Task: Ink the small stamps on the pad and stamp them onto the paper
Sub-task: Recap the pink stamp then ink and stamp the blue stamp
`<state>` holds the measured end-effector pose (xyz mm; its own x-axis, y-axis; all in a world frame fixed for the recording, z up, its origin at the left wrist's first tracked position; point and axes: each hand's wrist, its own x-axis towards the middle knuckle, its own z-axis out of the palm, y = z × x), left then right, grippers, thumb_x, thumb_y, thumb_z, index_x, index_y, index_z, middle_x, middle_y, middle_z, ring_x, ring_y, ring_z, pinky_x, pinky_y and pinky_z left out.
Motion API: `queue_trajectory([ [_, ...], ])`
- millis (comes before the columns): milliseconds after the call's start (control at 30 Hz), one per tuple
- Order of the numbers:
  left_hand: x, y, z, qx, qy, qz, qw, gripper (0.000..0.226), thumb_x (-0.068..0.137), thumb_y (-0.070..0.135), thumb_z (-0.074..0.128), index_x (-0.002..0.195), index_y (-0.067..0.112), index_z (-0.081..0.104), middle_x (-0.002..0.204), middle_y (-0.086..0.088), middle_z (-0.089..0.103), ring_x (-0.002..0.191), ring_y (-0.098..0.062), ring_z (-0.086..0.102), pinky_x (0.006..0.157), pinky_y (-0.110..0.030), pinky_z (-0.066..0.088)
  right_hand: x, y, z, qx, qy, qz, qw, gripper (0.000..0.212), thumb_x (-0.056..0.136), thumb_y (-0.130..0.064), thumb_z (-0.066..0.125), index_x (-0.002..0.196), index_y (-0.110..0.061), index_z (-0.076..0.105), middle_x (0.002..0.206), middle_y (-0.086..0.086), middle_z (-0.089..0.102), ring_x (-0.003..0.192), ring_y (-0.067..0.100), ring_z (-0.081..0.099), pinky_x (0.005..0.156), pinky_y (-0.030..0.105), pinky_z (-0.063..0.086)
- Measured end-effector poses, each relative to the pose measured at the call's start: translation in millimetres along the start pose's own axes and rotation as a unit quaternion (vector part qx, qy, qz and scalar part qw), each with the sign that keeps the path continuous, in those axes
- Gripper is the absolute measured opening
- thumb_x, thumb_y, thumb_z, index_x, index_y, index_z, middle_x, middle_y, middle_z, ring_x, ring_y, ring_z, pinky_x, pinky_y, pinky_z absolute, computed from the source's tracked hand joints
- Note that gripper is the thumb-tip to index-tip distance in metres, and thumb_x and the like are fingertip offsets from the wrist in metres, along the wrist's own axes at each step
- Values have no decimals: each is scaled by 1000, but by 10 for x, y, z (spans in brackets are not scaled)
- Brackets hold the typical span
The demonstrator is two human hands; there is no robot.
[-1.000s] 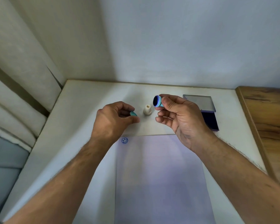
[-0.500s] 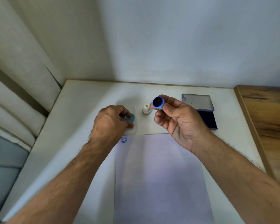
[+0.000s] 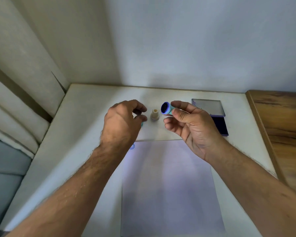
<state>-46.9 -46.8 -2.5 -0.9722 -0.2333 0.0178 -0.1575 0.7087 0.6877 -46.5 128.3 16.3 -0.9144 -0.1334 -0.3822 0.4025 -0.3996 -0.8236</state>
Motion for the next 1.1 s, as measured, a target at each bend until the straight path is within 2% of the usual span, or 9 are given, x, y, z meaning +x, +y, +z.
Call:
queue_trajectory([
  [200,-132,318,117,-60,-17,-5,998,14,81,21,71,88,33,72,72,20,69,67,-2,62,65,-21,53,-49,16,-293,-190,160,-92,964,14,92,-9,63,103,-7,71,84,11,75,65,14,70,65,29,61],
  [367,-339,463,257,-48,-115,17,992,24,91,17,64,106,34,72,78,24,69,82,7,65,80,-14,52,-102,-120,-598,-507,234,-192,807,27,91,-25,66,117,-19,69,101,2,75,86,15,69,86,26,55],
  [467,-427,552,307,-31,-145,32,988,31,94,15,60,120,32,68,97,13,76,98,-2,67,92,-19,50,-122,-166,-689,-611,238,-181,733,33,90,-33,66,121,-21,63,103,5,73,88,14,61,77,19,43],
  [633,-460,566,340,21,-151,53,987,37,98,21,54,132,37,59,108,12,74,106,-10,65,97,-26,50,-49,-188,-747,-622,234,-195,721,27,84,-30,73,106,-13,74,101,6,75,93,21,69,83,25,52],
  [733,-444,519,353,31,-148,60,987,38,99,23,53,132,42,57,101,13,75,81,-12,64,79,-21,51,-24,-158,-722,-622,216,-194,727,29,83,-27,75,106,-10,75,103,7,75,92,21,68,83,22,50],
  [833,-426,468,374,26,-140,61,988,38,98,21,55,129,42,60,72,19,65,60,-11,52,71,-20,48,2,-147,-685,-615,210,-184,737,23,83,-21,75,104,-10,75,103,8,74,91,22,68,83,23,51],
  [900,-427,455,376,20,-141,63,988,37,97,20,55,128,40,61,71,20,64,66,-13,58,76,-24,53,12,-171,-661,-611,211,-166,745,19,84,-19,75,102,-14,75,96,7,74,84,17,67,77,22,52],
  [1033,-433,432,365,9,-138,67,988,37,97,17,54,127,36,63,100,7,76,89,-18,69,86,-33,56,82,-247,-683,-596,193,-107,772,9,86,-11,70,94,-9,75,69,-10,63,57,-6,59,51,-1,38],
  [1100,-426,418,363,13,-132,63,989,36,97,18,54,126,38,63,100,10,75,88,-15,69,85,-31,56,126,-281,-730,-623,190,-82,754,15,86,-13,70,99,-7,75,85,1,69,72,6,62,65,13,49],
])
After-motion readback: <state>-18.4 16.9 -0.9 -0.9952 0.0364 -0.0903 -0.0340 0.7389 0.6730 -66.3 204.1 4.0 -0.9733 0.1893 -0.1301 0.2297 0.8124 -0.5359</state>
